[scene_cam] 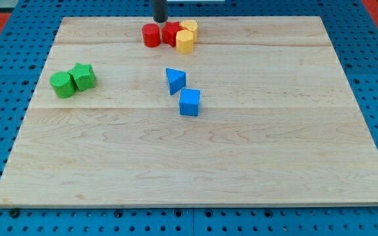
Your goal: Point your arm at the red star
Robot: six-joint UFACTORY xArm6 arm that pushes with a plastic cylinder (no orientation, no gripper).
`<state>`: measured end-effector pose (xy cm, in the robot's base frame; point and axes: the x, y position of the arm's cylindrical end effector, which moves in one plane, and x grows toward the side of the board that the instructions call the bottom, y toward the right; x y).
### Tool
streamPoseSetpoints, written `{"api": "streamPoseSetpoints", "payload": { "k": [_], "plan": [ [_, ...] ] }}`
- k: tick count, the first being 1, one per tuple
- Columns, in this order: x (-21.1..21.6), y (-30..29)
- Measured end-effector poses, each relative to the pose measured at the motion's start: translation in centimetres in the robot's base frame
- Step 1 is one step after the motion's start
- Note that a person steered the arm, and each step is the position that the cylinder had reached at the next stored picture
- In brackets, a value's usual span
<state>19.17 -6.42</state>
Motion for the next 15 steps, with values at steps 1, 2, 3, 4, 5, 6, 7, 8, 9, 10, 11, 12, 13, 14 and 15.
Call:
{"api": "streamPoseSetpoints", "payload": {
  "k": [1, 2, 3, 4, 5, 6, 7, 8, 9, 10, 11, 12, 13, 14, 15],
  "plan": [
    [0.02, 0.03],
    [0.02, 0.05],
    [0.06, 0.08],
    [0.15, 0.1],
    [0.0, 0.12],
    [0.0, 0.15],
    [0.04, 0.17],
    [0.07, 0.29],
    [0.02, 0.67],
    [0.01, 0.75],
    [0.01, 0.77],
    [0.05, 0.83],
    [0.21, 0.9],
    [0.06, 0.98],
    [0.14, 0.99]
  ]
}}
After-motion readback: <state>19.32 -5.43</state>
